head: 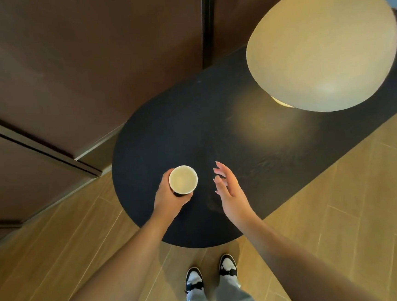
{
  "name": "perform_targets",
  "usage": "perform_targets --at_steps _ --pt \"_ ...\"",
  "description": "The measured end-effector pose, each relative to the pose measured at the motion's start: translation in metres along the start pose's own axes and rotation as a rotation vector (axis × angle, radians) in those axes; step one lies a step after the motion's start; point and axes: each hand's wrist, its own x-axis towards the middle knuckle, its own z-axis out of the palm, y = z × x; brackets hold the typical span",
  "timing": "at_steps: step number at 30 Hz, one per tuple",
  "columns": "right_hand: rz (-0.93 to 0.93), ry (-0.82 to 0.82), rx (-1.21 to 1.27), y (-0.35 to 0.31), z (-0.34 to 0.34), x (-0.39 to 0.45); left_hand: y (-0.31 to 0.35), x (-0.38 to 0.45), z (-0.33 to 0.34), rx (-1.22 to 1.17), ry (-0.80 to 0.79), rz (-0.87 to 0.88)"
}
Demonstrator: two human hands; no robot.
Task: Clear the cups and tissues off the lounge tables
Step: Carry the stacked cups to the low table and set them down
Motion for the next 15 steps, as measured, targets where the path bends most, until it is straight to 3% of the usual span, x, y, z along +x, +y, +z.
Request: perform_targets --at_steps 15 --pt "0.025 -0.02 0.001 0.02 -0.002 -0.009 -0.035 0.003 0.01 -0.006 -0.011 -0.105"
